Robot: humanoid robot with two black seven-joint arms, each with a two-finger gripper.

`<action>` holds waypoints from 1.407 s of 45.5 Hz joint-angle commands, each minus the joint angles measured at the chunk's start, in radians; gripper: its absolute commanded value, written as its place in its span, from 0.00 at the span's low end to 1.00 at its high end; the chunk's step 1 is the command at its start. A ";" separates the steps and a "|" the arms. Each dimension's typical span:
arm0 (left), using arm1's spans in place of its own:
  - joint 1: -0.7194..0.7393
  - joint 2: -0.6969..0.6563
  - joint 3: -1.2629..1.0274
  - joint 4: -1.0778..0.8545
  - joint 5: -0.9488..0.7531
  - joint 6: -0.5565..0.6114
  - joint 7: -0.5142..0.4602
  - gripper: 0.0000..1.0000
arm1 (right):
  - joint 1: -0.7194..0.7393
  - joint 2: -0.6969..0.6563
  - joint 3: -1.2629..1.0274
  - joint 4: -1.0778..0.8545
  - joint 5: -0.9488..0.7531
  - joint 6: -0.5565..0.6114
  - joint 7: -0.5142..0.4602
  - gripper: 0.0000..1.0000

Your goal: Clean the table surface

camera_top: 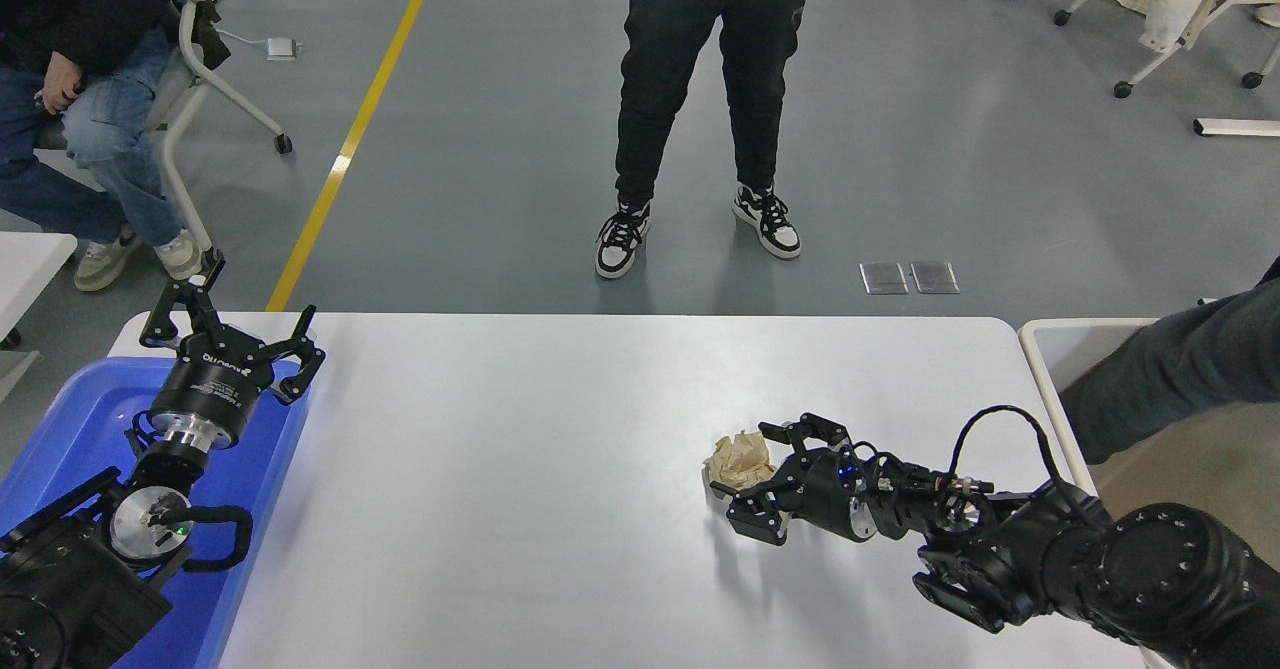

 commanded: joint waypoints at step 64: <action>-0.001 0.000 0.000 0.000 0.000 0.000 0.000 1.00 | 0.251 -0.216 0.165 0.460 0.520 0.067 0.135 0.00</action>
